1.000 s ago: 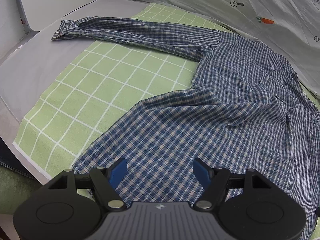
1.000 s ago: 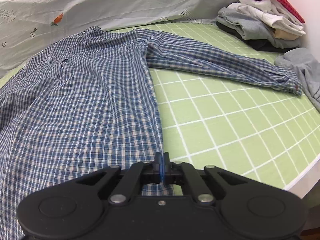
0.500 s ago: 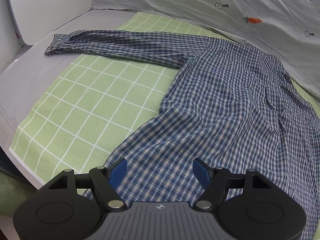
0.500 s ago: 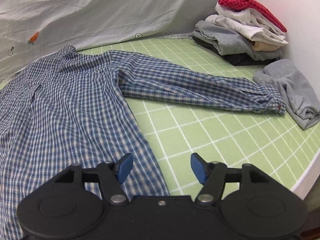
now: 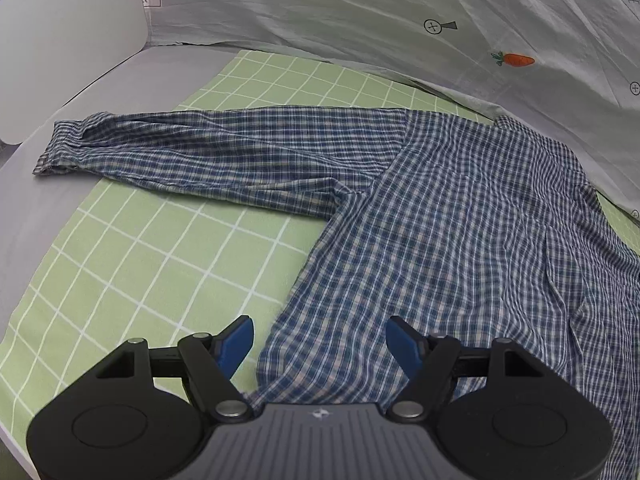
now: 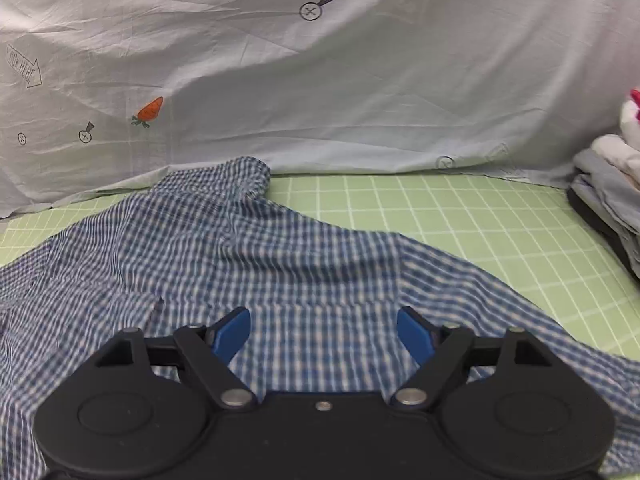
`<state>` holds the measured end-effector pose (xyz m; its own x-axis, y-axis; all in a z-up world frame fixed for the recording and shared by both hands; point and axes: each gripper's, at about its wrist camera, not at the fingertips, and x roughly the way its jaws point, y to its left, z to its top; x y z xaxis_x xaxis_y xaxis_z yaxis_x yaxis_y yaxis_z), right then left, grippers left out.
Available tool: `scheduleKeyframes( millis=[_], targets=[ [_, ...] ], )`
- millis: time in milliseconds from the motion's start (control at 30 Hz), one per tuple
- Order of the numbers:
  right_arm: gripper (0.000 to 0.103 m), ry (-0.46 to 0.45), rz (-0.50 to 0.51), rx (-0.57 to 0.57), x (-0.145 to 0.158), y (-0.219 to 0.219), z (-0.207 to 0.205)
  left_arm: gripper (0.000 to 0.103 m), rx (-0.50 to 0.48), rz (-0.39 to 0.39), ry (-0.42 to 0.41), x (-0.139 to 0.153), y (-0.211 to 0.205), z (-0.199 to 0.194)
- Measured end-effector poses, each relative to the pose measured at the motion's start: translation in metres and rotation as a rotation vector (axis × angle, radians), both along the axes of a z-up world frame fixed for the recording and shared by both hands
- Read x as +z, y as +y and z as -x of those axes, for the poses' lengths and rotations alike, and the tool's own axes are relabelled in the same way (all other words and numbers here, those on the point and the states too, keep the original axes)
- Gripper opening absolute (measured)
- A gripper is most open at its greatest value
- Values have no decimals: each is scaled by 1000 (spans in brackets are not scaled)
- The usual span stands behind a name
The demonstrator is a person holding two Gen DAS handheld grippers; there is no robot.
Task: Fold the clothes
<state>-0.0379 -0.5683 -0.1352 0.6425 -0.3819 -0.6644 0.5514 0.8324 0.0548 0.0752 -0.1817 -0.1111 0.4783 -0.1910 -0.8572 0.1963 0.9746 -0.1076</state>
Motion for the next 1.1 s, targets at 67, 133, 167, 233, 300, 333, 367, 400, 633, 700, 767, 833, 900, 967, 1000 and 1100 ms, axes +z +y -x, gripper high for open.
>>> scheduleKeyframes(
  millis=[67,133,167,233,300,333,367,400,633,700,767,833,900,967,1000,1100],
  targets=[
    [81,-10,-22,30,-4,-15,-42,74,15,-6,7,-4,-9,-23],
    [81,-16,-43,57,-10,-31,-83,74,27,-14,13,-8,-17,-44],
    [81,-13,-53,66,-14,-38,-101,74,29,-18,15,-10,-21,-52],
    [81,-12,-84,81,-26,-49,-130,74,28,-26,13,-13,-28,-68],
    [80,-11,-112,92,-36,-57,-152,74,17,-36,-5,-16,-32,-77],
    [80,-18,-122,103,-41,-60,-160,74,11,-41,-15,-17,-35,-82],
    [80,-23,-127,112,-46,-62,-166,74,6,-46,-24,-18,-37,-87],
    [79,-25,-127,117,-50,-63,-171,74,2,-56,-30,-19,-39,-89],
    [24,-69,-76,121,-63,-59,-186,74,23,-57,-56,-24,-28,-85],
    [15,-64,-13,120,-66,-56,-193,74,41,-42,-66,-27,-24,-83],
    [9,-68,31,137,-68,-50,-195,74,60,-26,-75,-30,-20,-81],
    [7,-70,69,150,-69,-46,-196,74,78,-11,-85,-32,-16,-78],
    [6,-72,71,144,-68,-48,-199,74,96,4,-95,-35,-12,-76],
    [6,-71,72,128,-67,-56,-207,74,105,13,-101,-38,-8,-77],
    [6,-70,75,121,-67,-61,-212,74,108,18,-106,-39,-7,-78],
    [6,-61,93,109,-68,-73,-228,74,126,25,-123,-40,-5,-83]
  ],
)
